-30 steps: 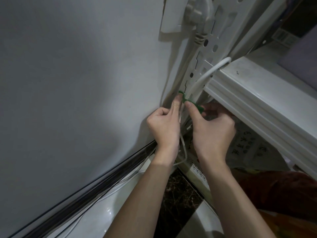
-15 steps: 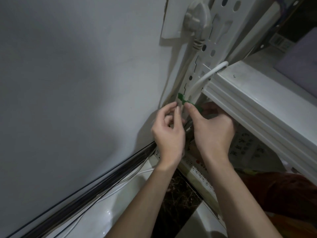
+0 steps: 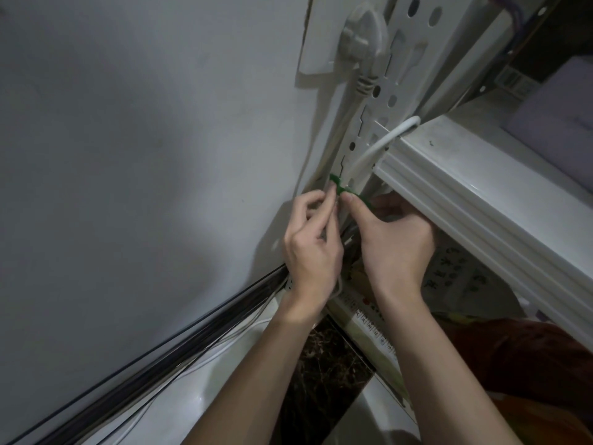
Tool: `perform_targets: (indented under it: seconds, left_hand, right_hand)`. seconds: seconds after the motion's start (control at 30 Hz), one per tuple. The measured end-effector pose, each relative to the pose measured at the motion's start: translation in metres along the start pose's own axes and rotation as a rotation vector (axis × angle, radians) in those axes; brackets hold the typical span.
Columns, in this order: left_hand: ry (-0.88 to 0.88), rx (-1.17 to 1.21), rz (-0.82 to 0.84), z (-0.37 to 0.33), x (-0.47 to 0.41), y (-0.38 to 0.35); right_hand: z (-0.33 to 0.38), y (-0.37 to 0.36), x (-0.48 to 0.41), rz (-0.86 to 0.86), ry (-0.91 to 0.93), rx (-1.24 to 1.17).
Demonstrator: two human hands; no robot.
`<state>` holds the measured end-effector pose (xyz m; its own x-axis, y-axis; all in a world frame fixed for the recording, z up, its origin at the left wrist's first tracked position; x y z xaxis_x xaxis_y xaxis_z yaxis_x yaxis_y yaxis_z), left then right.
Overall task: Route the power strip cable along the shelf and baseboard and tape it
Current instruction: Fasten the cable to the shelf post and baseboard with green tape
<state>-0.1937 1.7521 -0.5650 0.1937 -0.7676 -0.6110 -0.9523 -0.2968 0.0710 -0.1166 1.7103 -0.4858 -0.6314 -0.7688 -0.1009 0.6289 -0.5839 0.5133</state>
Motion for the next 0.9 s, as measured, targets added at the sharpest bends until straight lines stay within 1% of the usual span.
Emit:
perform_targets:
  seconds: [0.1,0.2,0.27,0.53,0.7,0.9]
  left_hand:
    - [-0.033,-0.007,-0.008,0.000,-0.003,0.004]
    - [-0.024,0.046,-0.025,0.000,-0.006,0.009]
    - [-0.036,0.039,-0.015,0.000,-0.007,0.010]
    - [-0.183,-0.202,0.042,0.002,-0.012,0.016]
    - [-0.170,-0.211,0.059,0.002,-0.013,0.018]
    - [-0.166,-0.181,0.050,0.002,-0.012,0.017]
  right_hand:
    - [0.002,0.000,0.002,-0.012,0.050,-0.010]
    - [0.000,0.000,0.003,-0.006,0.056,-0.026]
    - [-0.002,-0.001,0.003,-0.017,0.064,-0.036]
    - [0.000,-0.003,0.002,-0.022,0.102,0.009]
    - [0.003,-0.005,0.003,-0.034,0.157,0.074]
    - [0.001,-0.001,0.002,-0.026,0.121,0.150]
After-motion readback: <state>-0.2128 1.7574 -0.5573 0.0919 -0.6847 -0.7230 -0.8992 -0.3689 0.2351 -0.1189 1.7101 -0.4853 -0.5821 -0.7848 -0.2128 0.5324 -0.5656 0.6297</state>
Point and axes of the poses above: each hand's wrist, its own x-axis away from the middle knuckle, its own y-axis out of the back of the hand, z = x × y, the point moved 2 cm from there along -x, towards the middle knuckle, and after that the axes turned 7 degrees about z, right-handed, at the moved point
